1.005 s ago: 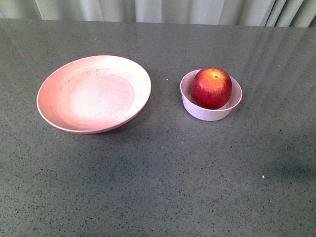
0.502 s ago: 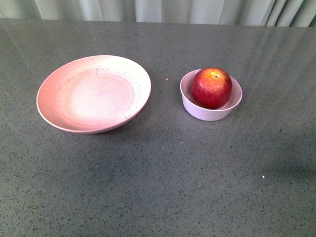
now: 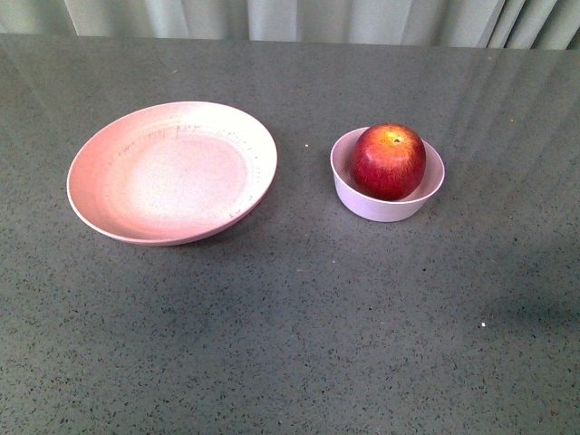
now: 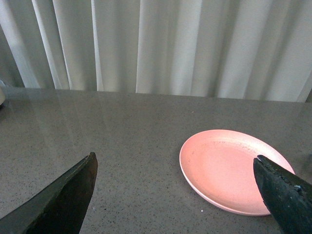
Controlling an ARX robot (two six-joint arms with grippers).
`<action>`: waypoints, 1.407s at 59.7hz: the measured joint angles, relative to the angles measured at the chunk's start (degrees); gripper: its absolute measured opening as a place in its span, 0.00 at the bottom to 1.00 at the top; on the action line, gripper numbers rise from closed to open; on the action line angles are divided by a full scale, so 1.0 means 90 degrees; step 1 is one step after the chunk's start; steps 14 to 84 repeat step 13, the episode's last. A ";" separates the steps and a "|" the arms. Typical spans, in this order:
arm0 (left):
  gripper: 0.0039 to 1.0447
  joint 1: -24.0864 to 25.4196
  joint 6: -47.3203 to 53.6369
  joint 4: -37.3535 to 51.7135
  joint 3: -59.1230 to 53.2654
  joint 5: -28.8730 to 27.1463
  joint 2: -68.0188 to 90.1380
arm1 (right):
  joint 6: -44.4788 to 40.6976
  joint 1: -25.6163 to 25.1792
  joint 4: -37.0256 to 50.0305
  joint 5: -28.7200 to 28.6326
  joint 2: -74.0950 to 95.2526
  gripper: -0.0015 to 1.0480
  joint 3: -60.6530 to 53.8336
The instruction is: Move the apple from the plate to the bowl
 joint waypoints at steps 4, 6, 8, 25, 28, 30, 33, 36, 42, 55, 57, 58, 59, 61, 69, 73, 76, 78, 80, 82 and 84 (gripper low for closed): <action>0.92 0.0000 0.0000 0.0000 0.0000 0.0000 0.0000 | 0.0000 0.0000 0.0000 0.0000 0.0000 0.91 0.0000; 0.92 0.0000 0.0000 0.0000 0.0000 0.0000 0.0000 | 0.0002 0.0000 0.0000 0.0000 0.0000 0.91 -0.0002; 0.92 0.0000 0.0000 0.0000 0.0000 0.0000 0.0000 | 0.0000 0.0000 0.0000 0.0000 0.0000 0.91 0.0000; 0.92 0.0000 0.0000 0.0000 0.0000 0.0000 0.0000 | 0.0000 0.0000 0.0000 0.0000 0.0000 0.91 0.0000; 0.92 0.0000 0.0000 0.0000 0.0000 0.0000 0.0000 | 0.0000 0.0000 0.0000 0.0000 0.0000 0.91 0.0000; 0.92 0.0000 0.0000 0.0000 0.0000 0.0000 0.0000 | 0.0000 0.0000 0.0000 0.0000 0.0000 0.91 0.0000; 0.92 0.0000 0.0000 0.0000 0.0000 0.0000 0.0000 | 0.0000 0.0000 0.0000 0.0000 0.0000 0.91 0.0000; 0.92 0.0000 0.0000 0.0000 0.0000 0.0000 0.0000 | 0.0000 0.0000 0.0000 0.0000 0.0000 0.91 0.0000; 0.92 0.0000 0.0000 0.0000 0.0000 0.0000 0.0000 | 0.0000 0.0000 0.0000 0.0000 0.0000 0.91 0.0000; 0.92 0.0000 0.0000 0.0000 0.0000 0.0000 0.0000 | 0.0000 0.0000 0.0000 0.0000 0.0000 0.91 0.0000; 0.92 0.0000 0.0000 0.0000 0.0000 0.0000 0.0000 | 0.0000 0.0000 0.0000 0.0000 0.0000 0.91 0.0000; 0.92 0.0000 0.0000 0.0000 0.0000 0.0000 0.0000 | 0.0000 0.0000 0.0000 0.0000 0.0000 0.91 0.0000; 0.92 0.0000 0.0000 0.0000 0.0000 0.0000 0.0000 | 0.0000 0.0000 0.0000 0.0000 0.0000 0.91 0.0000; 0.92 0.0000 0.0000 0.0000 0.0000 0.0000 0.0000 | 0.0000 0.0000 0.0000 0.0000 0.0000 0.91 0.0000; 0.92 0.0000 0.0000 0.0000 0.0000 0.0000 0.0000 | 0.0000 0.0000 0.0000 0.0000 0.0000 0.91 0.0000; 0.92 0.0000 0.0000 0.0000 0.0000 0.0000 0.0000 | 0.0000 0.0000 0.0000 0.0000 0.0000 0.91 0.0000; 0.92 0.0000 0.0000 0.0000 0.0000 0.0000 0.0000 | 0.0000 0.0000 0.0000 0.0000 0.0000 0.91 0.0000; 0.92 0.0000 0.0000 0.0000 0.0000 0.0000 0.0000 | 0.0000 0.0000 0.0000 0.0000 0.0000 0.91 0.0000; 0.92 0.0000 0.0000 0.0000 0.0000 0.0000 0.0000 | 0.0000 0.0000 0.0000 0.0000 0.0000 0.91 0.0000; 0.92 0.0000 0.0000 0.0000 0.0000 0.0000 0.0000 | 0.0000 0.0000 0.0000 0.0000 0.0000 0.91 0.0000; 0.92 0.0000 0.0000 0.0000 0.0000 0.0000 0.0000 | 0.0000 0.0000 0.0000 0.0000 0.0000 0.91 0.0000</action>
